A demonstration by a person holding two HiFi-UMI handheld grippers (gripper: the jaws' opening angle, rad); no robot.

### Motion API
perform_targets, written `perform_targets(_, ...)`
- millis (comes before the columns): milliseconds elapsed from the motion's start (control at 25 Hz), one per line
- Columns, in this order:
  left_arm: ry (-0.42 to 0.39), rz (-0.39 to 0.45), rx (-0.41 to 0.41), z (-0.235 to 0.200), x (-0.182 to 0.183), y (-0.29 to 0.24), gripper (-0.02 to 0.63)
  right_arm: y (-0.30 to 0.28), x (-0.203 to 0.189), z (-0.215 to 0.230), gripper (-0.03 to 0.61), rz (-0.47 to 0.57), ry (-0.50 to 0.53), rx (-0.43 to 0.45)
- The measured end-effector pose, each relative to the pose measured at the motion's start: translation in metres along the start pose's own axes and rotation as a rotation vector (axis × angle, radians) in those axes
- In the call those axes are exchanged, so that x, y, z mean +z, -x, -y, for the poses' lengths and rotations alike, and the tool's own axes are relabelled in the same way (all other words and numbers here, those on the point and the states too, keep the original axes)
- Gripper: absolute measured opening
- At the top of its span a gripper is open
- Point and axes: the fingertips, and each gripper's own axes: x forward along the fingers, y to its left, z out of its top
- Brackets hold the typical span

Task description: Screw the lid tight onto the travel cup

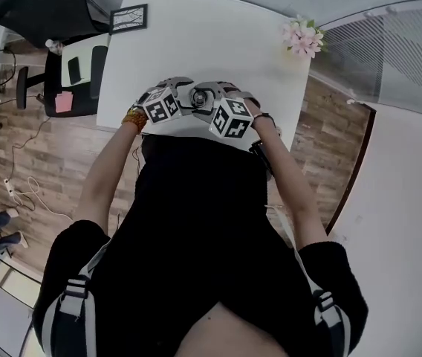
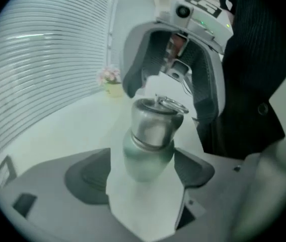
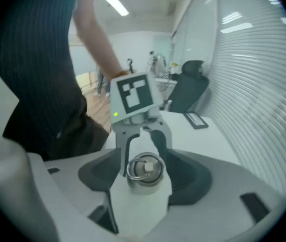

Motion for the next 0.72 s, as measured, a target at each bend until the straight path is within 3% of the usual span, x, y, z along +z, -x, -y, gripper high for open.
perform_targets(80, 0.115, 0.073, 0.095, 0.0, -0.002, 0.005, 0.386, 0.009, 0.009, 0.007, 0.287, 0.113, -0.164, -0.089)
perform_targets(160, 0.208, 0.131, 0.164, 0.004, -0.002, 0.008, 0.385, 0.009, 0.008, 0.012, 0.287, 0.151, -0.274, -0.175)
perform_targets(360, 0.312, 0.212, 0.232, 0.007, 0.006, -0.001, 0.38, -0.006, -0.014, 0.013, 0.258, 0.051, -0.32, -0.29)
perform_targets(400, 0.308, 0.205, 0.23, 0.004, 0.003, 0.003, 0.339, -0.01, -0.011, 0.012, 0.258, 0.048, -0.313, -0.28)
perform_targets(480, 0.258, 0.158, 0.18, 0.002, -0.005, 0.009, 0.336, -0.017, -0.004, 0.01, 0.256, 0.036, -0.249, -0.216)
perform_targets(640, 0.045, -0.003, -0.06, 0.002, -0.006, 0.002, 0.334, -0.017, -0.011, 0.008, 0.255, -0.021, -0.005, -0.015)
perform_targets(720, -0.052, -0.06, -0.154, -0.001, 0.0, 0.0, 0.335, -0.014, -0.013, 0.009, 0.255, -0.046, 0.067, 0.078)
